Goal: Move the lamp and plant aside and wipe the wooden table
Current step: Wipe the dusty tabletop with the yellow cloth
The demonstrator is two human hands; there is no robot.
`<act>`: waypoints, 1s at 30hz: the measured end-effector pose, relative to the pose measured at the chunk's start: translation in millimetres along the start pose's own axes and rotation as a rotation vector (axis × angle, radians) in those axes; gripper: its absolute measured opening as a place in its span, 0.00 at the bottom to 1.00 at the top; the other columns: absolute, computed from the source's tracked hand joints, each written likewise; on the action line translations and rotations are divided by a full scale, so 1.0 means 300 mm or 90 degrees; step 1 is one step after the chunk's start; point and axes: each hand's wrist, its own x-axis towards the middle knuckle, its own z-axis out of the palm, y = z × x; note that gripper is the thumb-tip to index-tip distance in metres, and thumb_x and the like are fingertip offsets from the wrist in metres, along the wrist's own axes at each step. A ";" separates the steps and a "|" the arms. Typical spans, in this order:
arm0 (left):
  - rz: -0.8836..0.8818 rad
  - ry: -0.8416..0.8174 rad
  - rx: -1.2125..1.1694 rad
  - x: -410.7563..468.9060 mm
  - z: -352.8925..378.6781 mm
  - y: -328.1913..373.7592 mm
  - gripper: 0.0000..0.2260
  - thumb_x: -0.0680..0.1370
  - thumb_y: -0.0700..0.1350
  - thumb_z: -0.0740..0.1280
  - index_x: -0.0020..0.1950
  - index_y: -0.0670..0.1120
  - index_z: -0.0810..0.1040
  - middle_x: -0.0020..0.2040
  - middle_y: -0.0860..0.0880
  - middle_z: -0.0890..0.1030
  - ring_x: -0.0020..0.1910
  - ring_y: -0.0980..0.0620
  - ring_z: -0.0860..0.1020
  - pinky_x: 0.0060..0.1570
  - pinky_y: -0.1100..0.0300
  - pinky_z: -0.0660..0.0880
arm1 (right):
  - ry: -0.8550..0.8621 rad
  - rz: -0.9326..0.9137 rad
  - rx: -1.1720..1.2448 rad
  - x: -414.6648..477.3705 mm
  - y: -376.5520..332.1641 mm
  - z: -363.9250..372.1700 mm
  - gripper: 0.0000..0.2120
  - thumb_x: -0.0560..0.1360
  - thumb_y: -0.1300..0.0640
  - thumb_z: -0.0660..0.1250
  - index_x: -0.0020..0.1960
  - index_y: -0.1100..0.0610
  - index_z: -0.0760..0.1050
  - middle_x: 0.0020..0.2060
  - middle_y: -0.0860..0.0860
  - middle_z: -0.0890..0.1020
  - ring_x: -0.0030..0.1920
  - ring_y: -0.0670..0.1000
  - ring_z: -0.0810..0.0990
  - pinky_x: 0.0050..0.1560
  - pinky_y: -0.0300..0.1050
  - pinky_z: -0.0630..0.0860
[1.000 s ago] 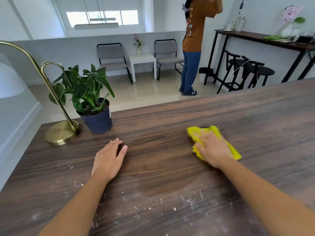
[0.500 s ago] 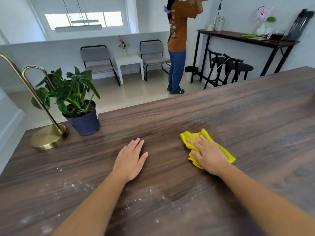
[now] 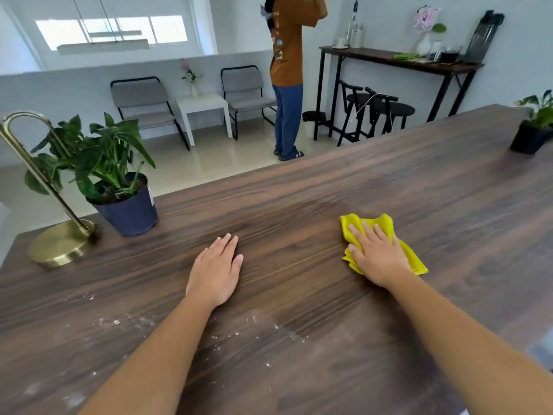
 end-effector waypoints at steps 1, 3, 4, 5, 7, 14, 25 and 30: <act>0.001 0.000 0.003 -0.001 -0.001 0.001 0.23 0.82 0.52 0.49 0.76 0.49 0.56 0.78 0.51 0.57 0.77 0.52 0.54 0.74 0.54 0.52 | -0.006 -0.001 -0.014 -0.026 -0.055 0.014 0.27 0.81 0.42 0.47 0.77 0.46 0.45 0.79 0.51 0.47 0.78 0.55 0.45 0.77 0.55 0.46; -0.001 0.004 0.005 0.001 -0.003 0.002 0.22 0.82 0.52 0.49 0.76 0.49 0.57 0.78 0.51 0.57 0.76 0.52 0.54 0.74 0.54 0.53 | -0.003 -0.174 -0.028 -0.135 -0.199 0.082 0.28 0.80 0.40 0.45 0.77 0.44 0.44 0.79 0.51 0.47 0.78 0.56 0.43 0.77 0.57 0.43; -0.002 0.008 0.005 0.002 -0.003 0.003 0.22 0.82 0.52 0.50 0.76 0.49 0.57 0.77 0.50 0.58 0.76 0.51 0.55 0.73 0.53 0.53 | 0.007 -0.313 -0.007 -0.214 -0.268 0.124 0.28 0.78 0.38 0.45 0.77 0.42 0.45 0.78 0.50 0.49 0.78 0.56 0.44 0.76 0.58 0.41; -0.003 0.010 0.004 0.003 -0.004 0.004 0.22 0.82 0.52 0.50 0.76 0.48 0.58 0.77 0.50 0.58 0.76 0.51 0.55 0.73 0.53 0.54 | -0.005 -0.453 0.008 -0.303 -0.315 0.153 0.28 0.78 0.38 0.46 0.76 0.40 0.48 0.78 0.49 0.52 0.78 0.56 0.46 0.74 0.60 0.41; -0.002 0.006 0.001 0.005 -0.003 0.003 0.22 0.82 0.51 0.51 0.76 0.48 0.58 0.77 0.50 0.59 0.76 0.51 0.56 0.73 0.53 0.54 | -0.059 -0.630 0.034 -0.379 -0.302 0.138 0.25 0.78 0.40 0.50 0.75 0.39 0.53 0.77 0.45 0.55 0.78 0.51 0.49 0.74 0.57 0.40; -0.008 -0.020 0.009 0.011 0.003 -0.005 0.23 0.82 0.53 0.49 0.76 0.48 0.56 0.78 0.50 0.56 0.77 0.51 0.53 0.74 0.53 0.52 | -0.003 -0.004 0.016 -0.201 -0.065 0.023 0.27 0.81 0.43 0.47 0.77 0.45 0.44 0.79 0.50 0.46 0.78 0.54 0.44 0.77 0.55 0.46; 0.020 -0.087 -0.015 -0.021 -0.037 0.002 0.28 0.80 0.59 0.50 0.76 0.46 0.55 0.78 0.49 0.53 0.77 0.51 0.50 0.75 0.53 0.49 | -0.021 -0.233 -0.017 -0.328 -0.005 0.060 0.26 0.81 0.46 0.51 0.76 0.44 0.48 0.78 0.47 0.51 0.78 0.50 0.46 0.77 0.46 0.43; 0.038 -0.110 0.028 -0.084 -0.020 0.046 0.28 0.80 0.58 0.48 0.77 0.47 0.50 0.79 0.49 0.50 0.77 0.51 0.49 0.74 0.53 0.48 | 0.001 0.034 0.006 -0.380 -0.071 0.082 0.28 0.80 0.41 0.45 0.77 0.45 0.41 0.79 0.52 0.46 0.78 0.56 0.43 0.76 0.57 0.46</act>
